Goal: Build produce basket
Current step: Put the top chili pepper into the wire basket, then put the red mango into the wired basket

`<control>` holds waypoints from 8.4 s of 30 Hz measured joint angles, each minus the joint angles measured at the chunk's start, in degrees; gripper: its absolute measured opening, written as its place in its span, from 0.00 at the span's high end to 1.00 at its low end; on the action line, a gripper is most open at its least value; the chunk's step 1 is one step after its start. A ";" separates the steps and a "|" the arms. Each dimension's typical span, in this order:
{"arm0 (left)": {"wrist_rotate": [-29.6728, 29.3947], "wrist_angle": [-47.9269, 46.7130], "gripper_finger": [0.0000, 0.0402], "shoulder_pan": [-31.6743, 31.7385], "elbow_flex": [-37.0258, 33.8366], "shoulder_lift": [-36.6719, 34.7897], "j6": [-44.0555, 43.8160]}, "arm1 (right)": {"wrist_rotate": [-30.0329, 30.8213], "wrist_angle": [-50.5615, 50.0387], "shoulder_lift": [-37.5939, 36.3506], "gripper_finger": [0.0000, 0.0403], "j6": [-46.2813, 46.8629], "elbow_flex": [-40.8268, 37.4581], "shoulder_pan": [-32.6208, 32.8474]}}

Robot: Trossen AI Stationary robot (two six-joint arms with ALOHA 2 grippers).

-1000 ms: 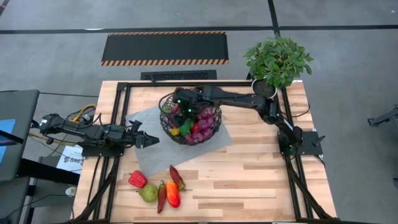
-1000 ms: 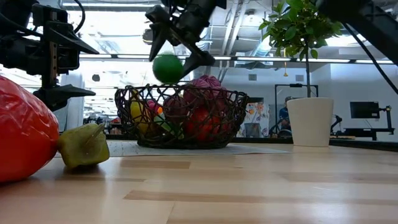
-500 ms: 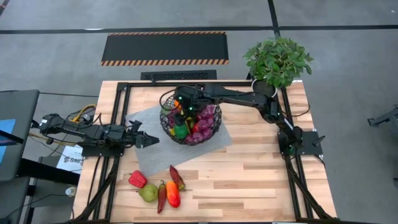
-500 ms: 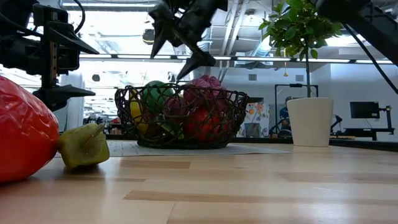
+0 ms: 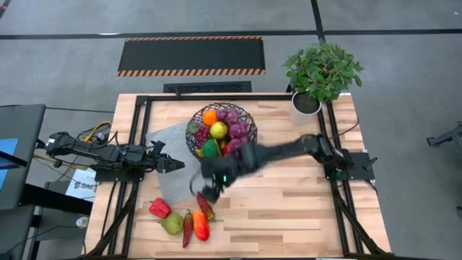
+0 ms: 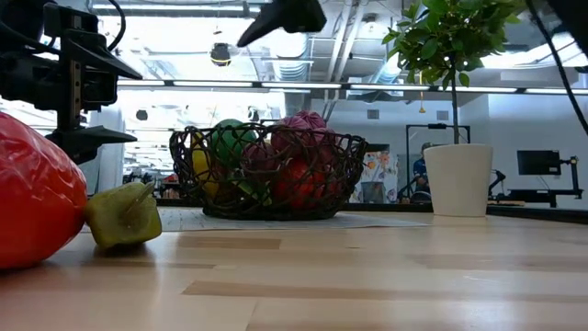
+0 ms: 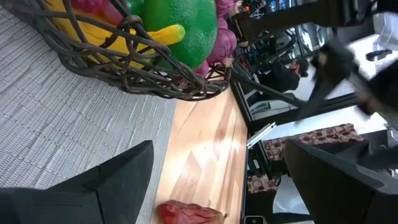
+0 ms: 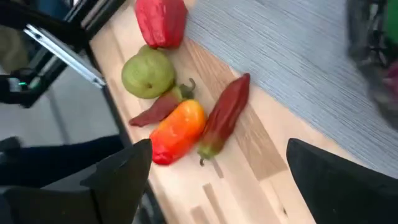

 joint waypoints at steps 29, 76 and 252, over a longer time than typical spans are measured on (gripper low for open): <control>1.40 0.35 0.14 -0.05 -0.04 5.49 -2.55 | 5.49 11.76 18.46 0.05 9.73 -2.64 5.56; -0.78 0.33 0.14 -0.05 0.00 5.60 -2.43 | 20.43 5.18 -4.78 0.71 -8.65 -2.75 -14.10; 3.11 -34.28 0.24 -57.77 60.41 72.59 -4.08 | 10.70 13.81 9.23 0.28 14.72 -5.33 18.83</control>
